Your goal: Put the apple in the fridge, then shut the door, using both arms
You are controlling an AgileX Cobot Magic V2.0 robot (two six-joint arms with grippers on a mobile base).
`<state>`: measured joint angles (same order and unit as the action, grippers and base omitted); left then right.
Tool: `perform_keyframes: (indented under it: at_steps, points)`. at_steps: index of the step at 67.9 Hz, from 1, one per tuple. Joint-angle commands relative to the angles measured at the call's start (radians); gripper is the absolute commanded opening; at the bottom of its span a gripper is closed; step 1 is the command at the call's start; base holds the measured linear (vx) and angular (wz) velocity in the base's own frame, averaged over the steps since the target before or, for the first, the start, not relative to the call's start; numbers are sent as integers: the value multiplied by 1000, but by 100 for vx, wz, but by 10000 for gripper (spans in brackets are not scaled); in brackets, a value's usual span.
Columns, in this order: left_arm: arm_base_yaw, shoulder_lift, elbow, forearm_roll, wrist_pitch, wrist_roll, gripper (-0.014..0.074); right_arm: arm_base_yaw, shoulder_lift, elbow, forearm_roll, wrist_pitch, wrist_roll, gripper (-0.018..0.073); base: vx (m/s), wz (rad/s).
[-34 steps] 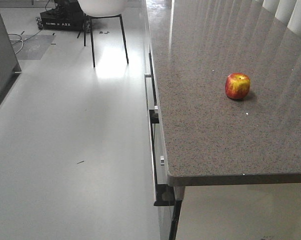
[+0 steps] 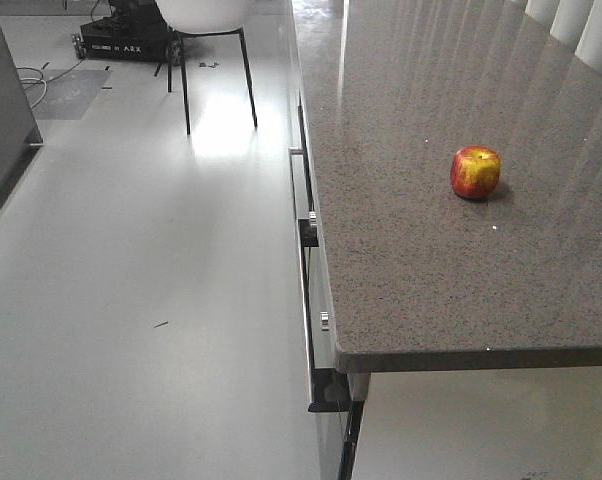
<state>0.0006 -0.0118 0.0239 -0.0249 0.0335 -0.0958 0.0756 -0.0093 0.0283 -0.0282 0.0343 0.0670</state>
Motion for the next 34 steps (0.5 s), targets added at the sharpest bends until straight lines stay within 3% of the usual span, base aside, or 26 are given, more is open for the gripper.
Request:
perform_keyframes:
  at_steps: [1,8,34]
  points:
    - [1,-15,13,-4,-77,-1,-6,-6,3,-19,12,-112,-9,-3,0,0]
    - [1,-15,13,-4,-77,-1,-6,-6,56,-90,11,-73,-10,-3,0,0]
    - [1,-15,13,-4,-77,-1,-6,-6,460,-540,-12,319,-14,-3,0,0]
